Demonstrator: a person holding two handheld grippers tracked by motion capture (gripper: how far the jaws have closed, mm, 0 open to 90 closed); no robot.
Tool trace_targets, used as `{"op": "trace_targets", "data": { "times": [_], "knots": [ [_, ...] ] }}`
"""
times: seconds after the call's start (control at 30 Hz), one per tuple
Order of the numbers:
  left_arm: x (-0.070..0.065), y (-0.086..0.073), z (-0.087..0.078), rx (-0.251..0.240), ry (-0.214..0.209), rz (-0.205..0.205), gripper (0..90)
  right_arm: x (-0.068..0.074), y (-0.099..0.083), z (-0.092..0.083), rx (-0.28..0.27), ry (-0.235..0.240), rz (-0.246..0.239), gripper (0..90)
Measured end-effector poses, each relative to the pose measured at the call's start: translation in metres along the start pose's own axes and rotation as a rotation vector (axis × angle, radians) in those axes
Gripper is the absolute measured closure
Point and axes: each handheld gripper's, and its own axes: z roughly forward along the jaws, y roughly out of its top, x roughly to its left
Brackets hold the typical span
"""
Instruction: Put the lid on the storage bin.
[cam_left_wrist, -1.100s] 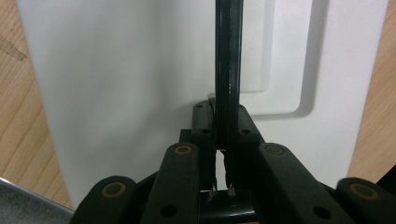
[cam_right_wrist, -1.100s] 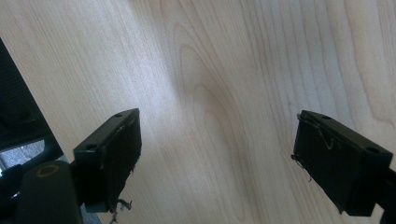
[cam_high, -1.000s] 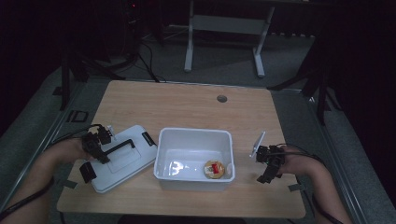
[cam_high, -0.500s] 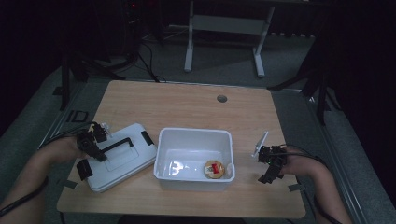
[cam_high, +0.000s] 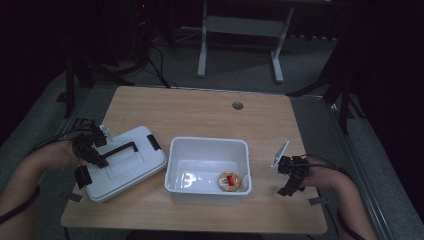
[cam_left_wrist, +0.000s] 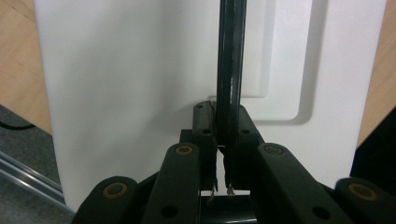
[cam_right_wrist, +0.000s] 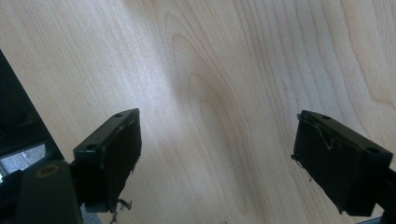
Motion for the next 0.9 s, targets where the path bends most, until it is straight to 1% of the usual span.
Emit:
{"op": "trace_targets", "data": {
  "times": [0.1, 0.2, 0.27, 0.37, 0.43, 0.47, 0.5, 0.6, 0.63, 0.7, 0.8, 0.83, 0.87, 0.9],
  "knots": [
    [-0.001, 0.0, -0.012, -0.016, 0.007, 0.008, 83.6, 0.001, 0.0, 0.001, -0.003, 0.002, -0.001, 14.9],
    [-0.003, 0.001, -0.028, -0.039, 0.023, 0.013, 83.6, 0.001, -0.001, 0.001, -0.005, 0.001, -0.004, 14.8],
    [-0.005, 0.002, -0.037, -0.047, 0.033, 0.016, 83.6, 0.0, -0.002, 0.0, -0.005, -0.003, 0.002, 14.9],
    [-0.009, 0.005, -0.051, -0.051, 0.058, 0.028, 83.6, 0.001, -0.002, -0.001, -0.005, -0.005, 0.006, 14.8],
    [-0.011, 0.007, -0.059, -0.05, 0.065, 0.04, 83.7, 0.001, -0.002, -0.001, -0.007, -0.005, 0.005, 14.9],
    [-0.013, 0.009, -0.064, -0.055, 0.075, 0.047, 83.6, 0.001, -0.002, -0.001, -0.008, -0.006, 0.006, 14.9],
    [-0.014, 0.011, -0.067, -0.062, 0.073, 0.048, 83.6, 0.001, -0.002, -0.001, -0.007, -0.008, 0.006, 14.8],
    [-0.018, 0.017, -0.08, -0.075, 0.078, 0.072, 83.6, 0.001, -0.002, -0.001, -0.008, -0.008, 0.007, 14.8],
    [-0.02, 0.02, -0.083, -0.078, 0.082, 0.086, 83.6, 0.0, -0.002, -0.001, -0.01, -0.008, 0.006, 14.8],
    [-0.024, 0.026, -0.087, -0.079, 0.08, 0.094, 83.6, 0.0, -0.003, -0.001, -0.008, -0.008, 0.011, 14.9],
    [-0.032, 0.039, -0.093, -0.084, 0.086, 0.136, 83.6, 0.0, -0.003, -0.001, -0.003, -0.015, 0.014, 14.9],
    [-0.034, 0.042, -0.094, -0.085, 0.091, 0.143, 83.6, 0.0, -0.003, 0.0, 0.002, -0.022, 0.014, 14.8],
    [-0.037, 0.047, -0.095, -0.089, 0.085, 0.155, 83.6, 0.0, -0.003, 0.0, 0.005, -0.023, 0.014, 14.8],
    [-0.04, 0.051, -0.096, -0.09, 0.088, 0.169, 83.6, -0.001, -0.003, 0.001, 0.01, -0.023, 0.014, 14.8]
  ]
}}
